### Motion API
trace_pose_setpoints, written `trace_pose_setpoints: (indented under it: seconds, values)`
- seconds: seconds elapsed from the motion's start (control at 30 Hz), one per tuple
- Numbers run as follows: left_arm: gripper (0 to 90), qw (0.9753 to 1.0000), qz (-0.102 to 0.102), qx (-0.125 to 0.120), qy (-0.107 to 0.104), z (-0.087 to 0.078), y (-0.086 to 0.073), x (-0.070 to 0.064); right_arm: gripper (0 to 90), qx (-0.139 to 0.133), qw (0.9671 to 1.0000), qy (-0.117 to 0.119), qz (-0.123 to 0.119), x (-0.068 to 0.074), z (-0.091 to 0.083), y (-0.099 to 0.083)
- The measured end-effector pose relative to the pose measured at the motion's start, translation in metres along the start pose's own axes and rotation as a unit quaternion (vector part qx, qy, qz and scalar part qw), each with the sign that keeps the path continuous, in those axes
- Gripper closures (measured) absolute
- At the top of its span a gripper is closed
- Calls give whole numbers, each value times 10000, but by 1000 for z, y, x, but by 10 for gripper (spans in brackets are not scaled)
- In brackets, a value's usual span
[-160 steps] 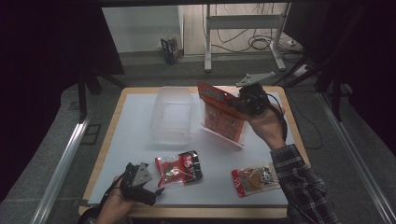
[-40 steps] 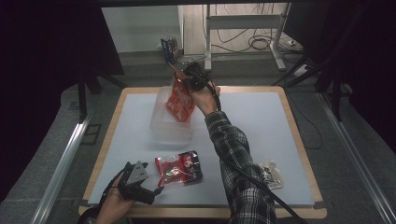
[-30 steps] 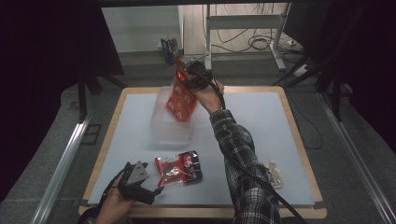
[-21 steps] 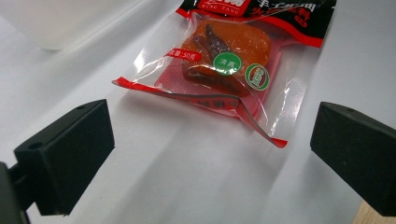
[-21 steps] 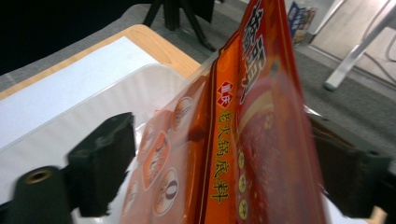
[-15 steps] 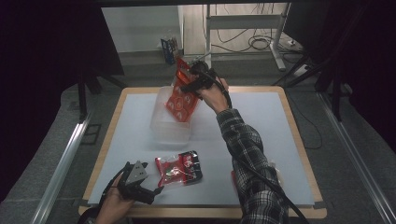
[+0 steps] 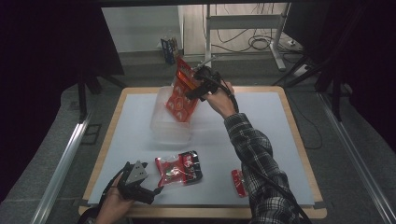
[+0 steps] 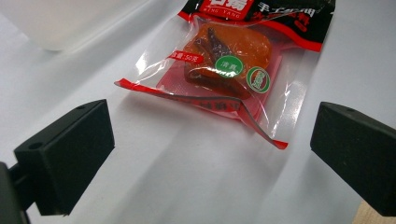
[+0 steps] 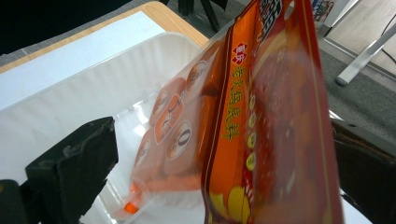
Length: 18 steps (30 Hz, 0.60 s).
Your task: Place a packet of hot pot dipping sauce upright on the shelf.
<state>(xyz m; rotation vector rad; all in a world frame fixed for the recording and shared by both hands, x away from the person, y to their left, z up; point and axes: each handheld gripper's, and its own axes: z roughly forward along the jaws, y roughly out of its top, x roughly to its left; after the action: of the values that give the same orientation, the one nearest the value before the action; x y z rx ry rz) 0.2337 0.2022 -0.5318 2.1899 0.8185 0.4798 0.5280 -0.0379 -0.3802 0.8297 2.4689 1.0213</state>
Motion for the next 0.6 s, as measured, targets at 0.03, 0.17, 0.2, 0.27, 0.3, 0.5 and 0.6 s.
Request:
trace_pose_setpoints:
  seconds: [0.03, 0.17, 0.2, 0.27, 0.3, 0.5, 0.6]
  values:
    - [0, 10000, 0, 0, 0, 0, 0, 0, 0, 0, 10000, 0, 0, 0, 0, 0]
    - [0, 10000, 8, 15, -3, 0, 0, 0, 0, -76, 10000, 59, 25, 0, -6, -6]
    - [0, 10000, 9, 16, 1, 0, 0, 0, 0, -129, 9998, 98, 94, 0, -9, -10]
    - [0, 10000, 12, 15, 6, 1, 0, -1, 0, -129, 9997, 138, 121, -1, -11, -15]
    - [0, 10000, 12, 17, 9, 1, 0, -1, 0, -123, 9997, 149, 130, -1, -12, -18]
    - [0, 10000, -2, 23, -10, 1, 0, -1, 0, -153, 9996, 156, 165, -2, -19, -32]
    - [0, 10000, 2, 25, -5, 1, 0, -1, 0, -159, 9996, 166, 187, -2, -21, -37]
